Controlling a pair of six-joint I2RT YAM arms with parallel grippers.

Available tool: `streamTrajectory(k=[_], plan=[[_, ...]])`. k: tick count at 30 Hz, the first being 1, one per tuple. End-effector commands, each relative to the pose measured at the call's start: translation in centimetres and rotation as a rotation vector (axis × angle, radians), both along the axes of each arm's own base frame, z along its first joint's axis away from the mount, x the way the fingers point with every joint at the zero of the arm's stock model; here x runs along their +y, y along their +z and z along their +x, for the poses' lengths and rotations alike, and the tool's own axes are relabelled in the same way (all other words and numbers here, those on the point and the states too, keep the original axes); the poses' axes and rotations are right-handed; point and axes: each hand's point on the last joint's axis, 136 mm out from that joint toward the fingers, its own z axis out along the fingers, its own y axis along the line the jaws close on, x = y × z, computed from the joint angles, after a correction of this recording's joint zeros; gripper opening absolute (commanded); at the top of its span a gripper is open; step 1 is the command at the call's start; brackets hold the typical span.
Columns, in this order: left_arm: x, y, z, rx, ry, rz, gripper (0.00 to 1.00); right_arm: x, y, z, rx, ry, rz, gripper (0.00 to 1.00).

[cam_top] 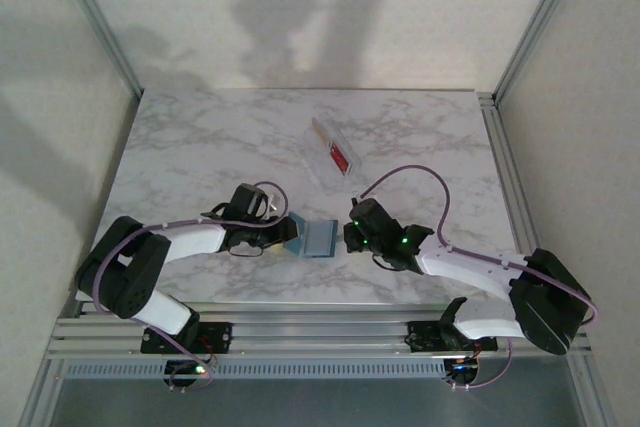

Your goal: Put the credit cards into the card holder

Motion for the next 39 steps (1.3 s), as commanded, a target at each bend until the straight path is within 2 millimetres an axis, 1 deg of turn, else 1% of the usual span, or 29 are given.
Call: streamTrajectory(k=[1, 2, 4, 6, 7, 8, 10, 12, 15, 17, 18, 19, 20, 22, 23, 25, 27, 28, 30, 32, 34, 37, 39], plan=[[2.9, -0.7, 0.3, 0.002, 0.077, 0.153, 0.52, -1.8, -0.2, 0.6, 0.003, -0.040, -0.091, 0.27], [3.2, -0.5, 0.4, -0.009, 0.088, 0.166, 0.56, -1.9, -0.1, 0.7, 0.000, -0.036, -0.101, 0.29], [3.9, -0.7, 0.2, -0.004, 0.102, 0.196, 0.62, -1.9, 0.5, 1.0, -0.008, -0.030, -0.119, 0.31], [4.2, -0.8, -0.3, 0.009, 0.106, 0.210, 0.63, -1.9, 1.4, 1.3, -0.016, -0.034, -0.128, 0.34], [4.4, -0.6, -0.4, 0.005, 0.114, 0.209, 0.63, -1.7, 1.8, 1.4, -0.018, -0.032, -0.126, 0.37], [4.4, -0.4, -0.4, -0.005, 0.126, 0.200, 0.64, -1.2, 2.4, 1.5, -0.018, -0.020, -0.113, 0.40], [4.4, -0.5, -0.7, -0.011, 0.138, 0.178, 0.63, 0.1, 3.2, 1.5, -0.001, 0.013, -0.076, 0.43], [4.2, -0.4, -0.7, -0.005, 0.137, 0.163, 0.61, 2.2, 3.9, 1.2, 0.040, 0.067, -0.002, 0.46], [4.0, -0.1, -0.6, -0.001, 0.135, 0.165, 0.61, 6.7, 4.9, 0.0, 0.107, 0.152, 0.150, 0.49], [4.1, 0.1, -0.4, -0.021, 0.141, 0.159, 0.63, 10.4, 5.0, -1.3, 0.161, 0.211, 0.266, 0.49], [4.0, 0.1, -0.2, -0.023, 0.141, 0.158, 0.63, 11.8, 4.9, -1.8, 0.189, 0.236, 0.308, 0.48], [3.9, 0.1, -0.1, -0.021, 0.137, 0.160, 0.63, 13.0, 4.6, -2.1, 0.221, 0.249, 0.338, 0.47], [3.7, 0.2, -0.1, -0.016, 0.126, 0.158, 0.63, 13.8, 4.1, -2.0, 0.243, 0.252, 0.341, 0.43], [3.7, 0.3, 0.1, -0.021, 0.123, 0.163, 0.63, 13.8, 2.7, -1.0, 0.249, 0.204, 0.293, 0.34], [3.8, 0.5, 0.2, -0.033, 0.126, 0.164, 0.63, 13.4, 2.0, -0.3, 0.235, 0.181, 0.258, 0.32], [4.1, 0.5, 0.3, -0.039, 0.135, 0.160, 0.64, 12.3, 0.5, 0.9, 0.217, 0.129, 0.169, 0.29], [3.9, 0.4, 0.1, -0.008, 0.134, 0.098, 0.64, 10.8, -1.3, 1.7, 0.230, 0.074, 0.102, 0.28], [3.8, 0.5, 0.1, 0.008, 0.137, 0.062, 0.63, 10.2, -2.2, 1.8, 0.254, 0.052, 0.096, 0.27], [3.9, 0.9, 0.0, 0.004, 0.148, 0.023, 0.64, 9.7, -3.5, 1.6, 0.299, 0.032, 0.105, 0.24], [3.8, 1.7, 0.0, -0.018, 0.151, -0.022, 0.67, 9.3, -4.7, 1.4, 0.322, 0.024, 0.087, 0.20], [3.5, 2.6, 0.2, -0.027, 0.144, -0.078, 0.69, 8.9, -5.7, 1.0, 0.342, 0.008, 0.079, 0.17], [3.2, 3.7, 0.3, -0.033, 0.143, -0.136, 0.67, 8.4, -6.6, 0.5, 0.347, -0.008, 0.067, 0.14], [3.1, 4.5, 0.4, -0.054, 0.145, -0.166, 0.63, 8.2, -7.0, 0.4, 0.350, -0.006, 0.049, 0.14]])
